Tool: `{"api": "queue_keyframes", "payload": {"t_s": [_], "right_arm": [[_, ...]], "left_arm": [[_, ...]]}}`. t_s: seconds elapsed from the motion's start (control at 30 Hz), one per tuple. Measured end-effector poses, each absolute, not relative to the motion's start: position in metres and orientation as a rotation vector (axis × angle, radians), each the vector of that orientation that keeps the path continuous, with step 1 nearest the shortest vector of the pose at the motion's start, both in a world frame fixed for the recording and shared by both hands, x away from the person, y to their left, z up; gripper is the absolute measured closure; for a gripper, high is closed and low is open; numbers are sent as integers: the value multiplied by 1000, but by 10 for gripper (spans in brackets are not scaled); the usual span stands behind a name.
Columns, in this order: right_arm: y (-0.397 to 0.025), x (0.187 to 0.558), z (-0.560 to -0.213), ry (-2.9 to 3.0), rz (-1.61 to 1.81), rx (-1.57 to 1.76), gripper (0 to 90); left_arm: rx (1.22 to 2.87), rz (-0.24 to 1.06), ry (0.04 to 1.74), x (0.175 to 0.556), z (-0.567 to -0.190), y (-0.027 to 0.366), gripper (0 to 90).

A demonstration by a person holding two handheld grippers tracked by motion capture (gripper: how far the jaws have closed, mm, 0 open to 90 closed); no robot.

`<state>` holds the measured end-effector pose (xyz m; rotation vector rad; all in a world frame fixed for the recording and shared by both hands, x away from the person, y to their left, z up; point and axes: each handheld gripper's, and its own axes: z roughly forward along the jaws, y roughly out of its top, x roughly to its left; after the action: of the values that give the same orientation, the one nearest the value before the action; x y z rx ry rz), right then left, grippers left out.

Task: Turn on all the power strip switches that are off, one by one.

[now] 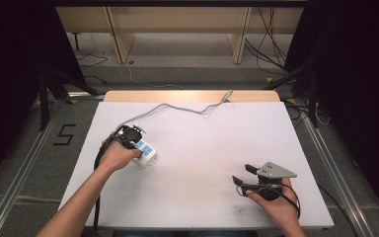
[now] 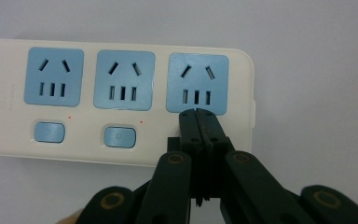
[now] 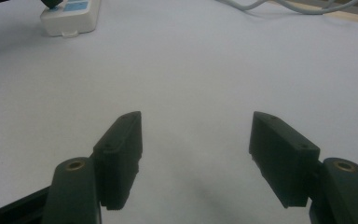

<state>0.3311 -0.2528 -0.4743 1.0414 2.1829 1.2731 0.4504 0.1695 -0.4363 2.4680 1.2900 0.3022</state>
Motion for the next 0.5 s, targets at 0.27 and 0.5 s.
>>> {"api": "queue_keyframes", "payload": {"t_s": [0.27, 0.5], "right_arm": [[-252, 331, -474, 2185, 1276, 1038, 357], [-252, 330, -474, 2188, 1276, 1030, 357]], "left_arm": [[2481, 314, 1295, 450, -438, 167, 900], [2446, 313, 1253, 447, -439, 167, 900]]}}
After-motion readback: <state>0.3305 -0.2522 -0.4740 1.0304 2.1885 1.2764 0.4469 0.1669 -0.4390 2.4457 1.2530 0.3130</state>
